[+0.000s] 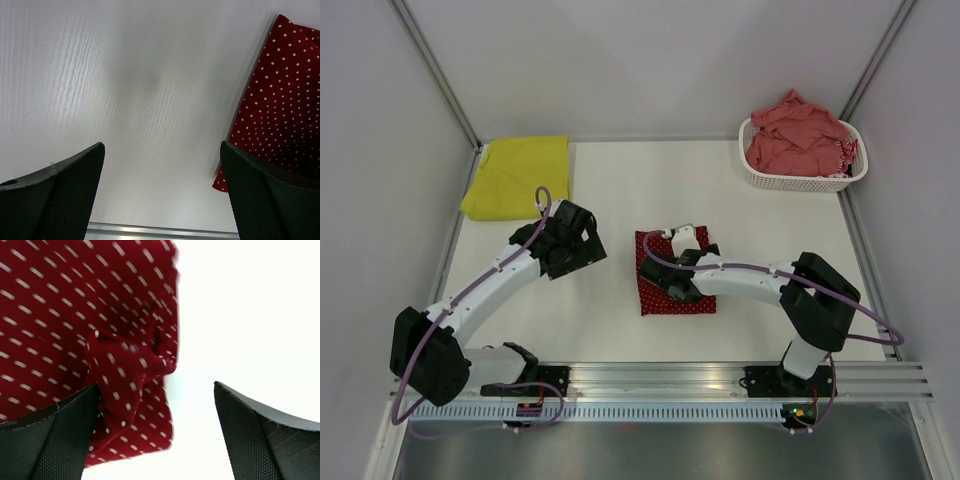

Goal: Fold and stack the mixed laundry pile
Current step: Fold the skirt at the center of the board.

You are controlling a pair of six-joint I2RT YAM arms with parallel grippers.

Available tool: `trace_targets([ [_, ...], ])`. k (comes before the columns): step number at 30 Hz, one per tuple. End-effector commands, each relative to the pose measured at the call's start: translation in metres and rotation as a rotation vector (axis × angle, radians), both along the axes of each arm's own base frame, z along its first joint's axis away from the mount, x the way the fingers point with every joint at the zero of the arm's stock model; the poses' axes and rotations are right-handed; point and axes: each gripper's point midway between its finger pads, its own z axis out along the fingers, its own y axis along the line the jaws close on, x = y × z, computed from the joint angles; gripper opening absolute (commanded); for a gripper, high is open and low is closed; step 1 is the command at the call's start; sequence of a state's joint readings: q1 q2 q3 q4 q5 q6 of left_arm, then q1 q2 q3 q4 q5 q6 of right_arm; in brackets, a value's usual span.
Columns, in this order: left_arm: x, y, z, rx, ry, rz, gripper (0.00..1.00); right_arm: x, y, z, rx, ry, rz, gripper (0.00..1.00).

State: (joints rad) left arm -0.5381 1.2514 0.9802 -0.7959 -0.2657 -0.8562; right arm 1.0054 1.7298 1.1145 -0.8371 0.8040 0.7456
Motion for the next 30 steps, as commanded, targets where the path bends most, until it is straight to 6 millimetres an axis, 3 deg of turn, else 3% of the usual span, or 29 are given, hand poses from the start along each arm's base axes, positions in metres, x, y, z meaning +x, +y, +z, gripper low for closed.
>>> trace_targets([
  [1,0.011,-0.001,0.004,0.003,-0.027,0.011,1.0,-0.02,-0.025,0.003,0.04,-0.027,-0.101,0.98],
  [5,0.023,-0.028,0.002,-0.056,-0.014,-0.1,1.0,-0.04,-0.029,0.0,0.204,-0.018,-0.122,0.98],
  [6,0.032,-0.039,0.005,-0.086,-0.043,-0.139,1.0,-0.043,-0.028,-0.008,0.254,-0.019,-0.12,0.98],
  [8,0.041,-0.066,0.011,-0.134,-0.06,-0.317,1.0,-0.049,-0.016,-0.003,0.404,-0.019,-0.094,0.98],
  [9,0.052,-0.082,0.004,-0.125,-0.079,-0.455,1.0,-0.049,-0.012,-0.007,0.469,-0.037,-0.088,0.98],
  [10,0.062,-0.099,0.014,-0.151,-0.115,-0.541,1.0,-0.053,-0.005,-0.007,0.526,-0.022,-0.073,0.98],
  [11,0.064,-0.115,0.017,-0.19,-0.124,-0.636,1.0,-0.052,0.001,0.005,0.603,-0.048,-0.053,0.98],
  [12,0.07,-0.122,-0.004,-0.15,-0.093,-0.744,0.99,-0.052,0.008,0.006,0.665,-0.057,-0.031,0.98],
  [13,0.086,-0.137,0.015,-0.167,-0.148,-0.794,1.0,-0.052,0.013,0.011,0.709,-0.062,-0.018,0.98],
  [14,0.094,-0.143,0.013,-0.163,-0.152,-0.826,1.0,-0.053,0.027,0.025,0.796,-0.066,0.033,0.98],
  [17,0.117,-0.166,0.024,-0.157,-0.21,-0.965,1.0,-0.064,0.049,0.038,0.911,-0.02,0.145,0.98],
  [18,0.124,-0.174,0.037,-0.155,-0.257,-1.026,1.0,-0.069,0.051,0.034,0.923,0.006,0.161,0.98],
  [20,0.125,-0.188,0.032,-0.203,-0.253,-1.098,1.0,-0.082,0.063,0.03,0.991,0.074,0.199,0.98],
  [22,0.133,-0.198,0.024,-0.217,-0.246,-1.13,1.0,-0.092,0.062,0.013,0.998,0.124,0.199,0.98],
  [25,0.14,-0.203,0.009,-0.229,-0.2,-1.124,1.0,-0.107,0.071,0.003,1.024,0.201,0.269,0.98],
  [26,0.137,-0.203,-0.009,-0.241,-0.138,-1.115,1.0,-0.109,0.079,0.006,1.054,0.211,0.308,0.98],
  [30,0.128,-0.204,-0.041,-0.299,-0.017,-1.034,1.0,-0.11,0.078,-0.009,1.013,0.235,0.303,0.98],
])
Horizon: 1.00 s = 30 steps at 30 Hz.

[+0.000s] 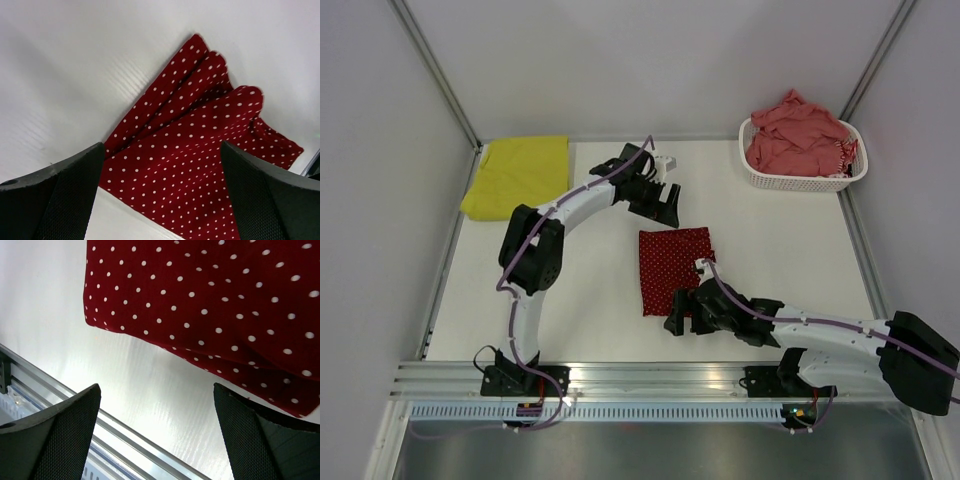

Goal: Fold and stack the mixed laundry pile
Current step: Fold the skirt at the center of the board.

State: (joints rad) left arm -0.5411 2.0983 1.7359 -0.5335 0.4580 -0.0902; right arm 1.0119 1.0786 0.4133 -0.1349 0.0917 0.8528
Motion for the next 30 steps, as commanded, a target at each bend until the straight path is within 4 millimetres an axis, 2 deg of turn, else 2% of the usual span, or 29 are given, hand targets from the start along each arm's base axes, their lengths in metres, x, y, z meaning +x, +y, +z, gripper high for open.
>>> trace_targets([
  [1,-0.018,-0.001,-0.029,0.011,0.137,0.004,1.0,0.003,0.019,0.008,0.061,-0.026,0.05,0.98],
  [5,-0.031,0.002,-0.056,0.021,0.243,0.066,1.0,0.014,0.011,-0.001,0.017,-0.025,0.007,0.98],
  [8,-0.039,0.012,-0.069,0.048,0.272,0.131,1.0,0.027,-0.002,-0.008,0.008,-0.023,-0.031,0.98],
  [9,-0.049,0.019,-0.079,0.063,0.309,0.157,1.0,0.034,-0.012,-0.012,-0.001,-0.02,-0.061,0.98],
  [10,-0.049,0.021,-0.069,0.049,0.284,0.173,1.0,0.037,-0.015,-0.012,0.001,-0.029,-0.062,0.98],
  [11,-0.054,0.024,-0.069,0.047,0.287,0.19,1.0,0.042,-0.019,-0.012,-0.004,-0.037,-0.071,0.98],
  [12,-0.059,0.027,-0.066,0.041,0.301,0.218,1.0,0.055,-0.022,-0.007,0.006,-0.076,-0.086,0.98],
  [13,-0.073,0.038,-0.069,0.055,0.312,0.241,0.99,0.06,-0.024,-0.005,0.007,-0.09,-0.086,0.98],
  [14,-0.077,0.042,-0.066,0.051,0.306,0.263,1.0,0.067,-0.026,-0.003,0.007,-0.109,-0.09,0.98],
  [15,-0.097,0.055,-0.08,0.083,0.356,0.299,1.0,0.075,-0.032,-0.001,-0.007,-0.133,-0.088,0.98],
  [16,-0.104,0.063,-0.083,0.096,0.359,0.331,0.99,0.079,-0.034,-0.002,-0.021,-0.144,-0.083,0.98],
  [17,-0.108,0.065,-0.069,0.061,0.334,0.352,1.0,0.084,-0.037,-0.001,-0.034,-0.159,-0.088,0.98],
  [18,-0.129,0.076,-0.083,0.078,0.392,0.385,1.0,0.092,-0.044,-0.002,-0.062,-0.176,-0.087,0.98],
  [20,-0.142,0.083,-0.073,0.043,0.386,0.423,1.0,0.1,-0.051,-0.004,-0.086,-0.184,-0.099,0.98],
  [21,-0.162,0.095,-0.085,0.064,0.439,0.465,1.0,0.111,-0.058,0.0,-0.092,-0.197,-0.122,0.98],
  [23,-0.175,0.107,-0.089,0.079,0.447,0.511,1.0,0.12,-0.064,0.004,-0.104,-0.226,-0.112,0.98],
  [24,-0.187,0.114,-0.088,0.073,0.461,0.538,1.0,0.127,-0.069,0.008,-0.098,-0.231,-0.118,0.98],
  [27,-0.201,0.119,-0.078,0.031,0.454,0.553,1.0,0.139,-0.076,0.017,-0.115,-0.242,-0.095,0.98],
  [29,-0.199,0.121,-0.069,0.013,0.42,0.563,0.99,0.138,-0.076,0.019,-0.127,-0.232,-0.059,0.98],
  [30,-0.192,0.126,-0.062,0.021,0.372,0.591,1.0,0.141,-0.073,0.029,-0.118,-0.252,-0.055,0.98],
])
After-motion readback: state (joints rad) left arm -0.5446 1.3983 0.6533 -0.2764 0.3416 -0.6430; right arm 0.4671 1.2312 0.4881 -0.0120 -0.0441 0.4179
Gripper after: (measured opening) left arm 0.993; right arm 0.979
